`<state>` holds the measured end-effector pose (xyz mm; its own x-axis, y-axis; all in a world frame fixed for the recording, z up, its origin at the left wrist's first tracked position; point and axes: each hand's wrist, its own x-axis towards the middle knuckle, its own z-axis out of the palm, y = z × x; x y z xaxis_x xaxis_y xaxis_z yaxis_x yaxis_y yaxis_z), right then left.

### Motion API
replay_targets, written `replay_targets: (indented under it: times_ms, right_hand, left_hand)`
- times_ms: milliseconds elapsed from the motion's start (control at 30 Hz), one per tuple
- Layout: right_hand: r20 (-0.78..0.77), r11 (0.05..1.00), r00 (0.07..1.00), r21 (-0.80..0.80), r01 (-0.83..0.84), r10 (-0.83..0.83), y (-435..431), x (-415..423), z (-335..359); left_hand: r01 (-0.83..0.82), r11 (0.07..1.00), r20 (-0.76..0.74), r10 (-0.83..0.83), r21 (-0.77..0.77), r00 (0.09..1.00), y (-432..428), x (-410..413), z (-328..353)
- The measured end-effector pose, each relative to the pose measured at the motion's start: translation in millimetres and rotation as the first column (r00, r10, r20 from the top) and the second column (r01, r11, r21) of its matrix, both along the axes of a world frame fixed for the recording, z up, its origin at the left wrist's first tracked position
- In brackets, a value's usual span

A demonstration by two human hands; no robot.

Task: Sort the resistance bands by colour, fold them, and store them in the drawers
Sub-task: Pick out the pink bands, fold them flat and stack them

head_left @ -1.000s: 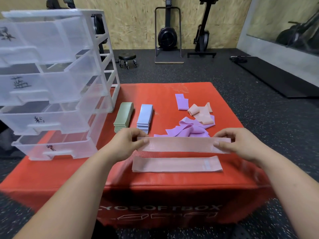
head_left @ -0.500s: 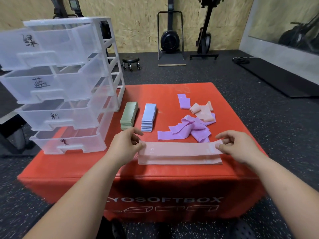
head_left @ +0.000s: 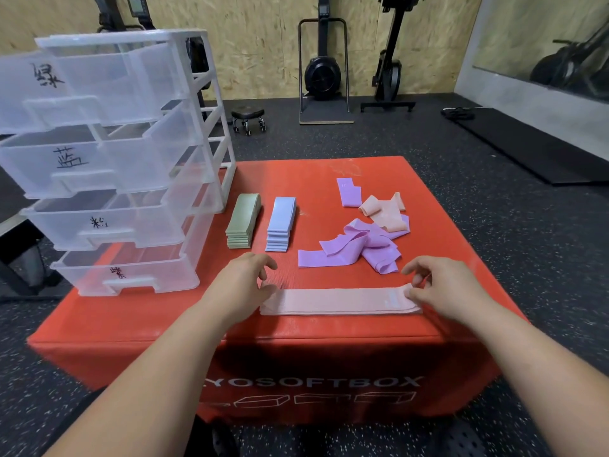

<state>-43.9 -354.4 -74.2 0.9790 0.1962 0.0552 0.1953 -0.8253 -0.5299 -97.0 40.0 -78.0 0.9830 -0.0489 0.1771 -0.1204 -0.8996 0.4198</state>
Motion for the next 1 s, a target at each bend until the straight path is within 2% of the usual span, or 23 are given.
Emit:
replay_targets:
  times_ms: [133,267,333,500,1000]
  right_hand:
    - [0.003,0.996,0.996,-0.029,-0.089,0.089,-8,2,12]
    - [-0.147,0.965,0.965,-0.11,-0.236,0.219,-16,-2,14]
    - [-0.187,0.959,0.956,-0.127,-0.252,0.226,-17,-3,12]
    - [-0.17,0.965,0.961,-0.106,-0.239,0.219,-21,-3,12]
    - [-0.155,0.932,0.957,-0.233,-0.278,0.247,-19,3,12]
  left_hand:
    - [0.042,0.999,-0.086,-0.043,-0.012,0.995,10,-1,4]
    - [0.16,0.987,-0.234,-0.15,0.022,0.961,20,-5,3]
    - [0.154,0.988,-0.234,-0.142,0.033,0.962,19,-7,2]
    - [0.148,0.987,-0.209,-0.132,0.063,0.969,16,-8,2]
    - [0.233,0.963,-0.191,-0.206,0.133,0.96,14,1,0]
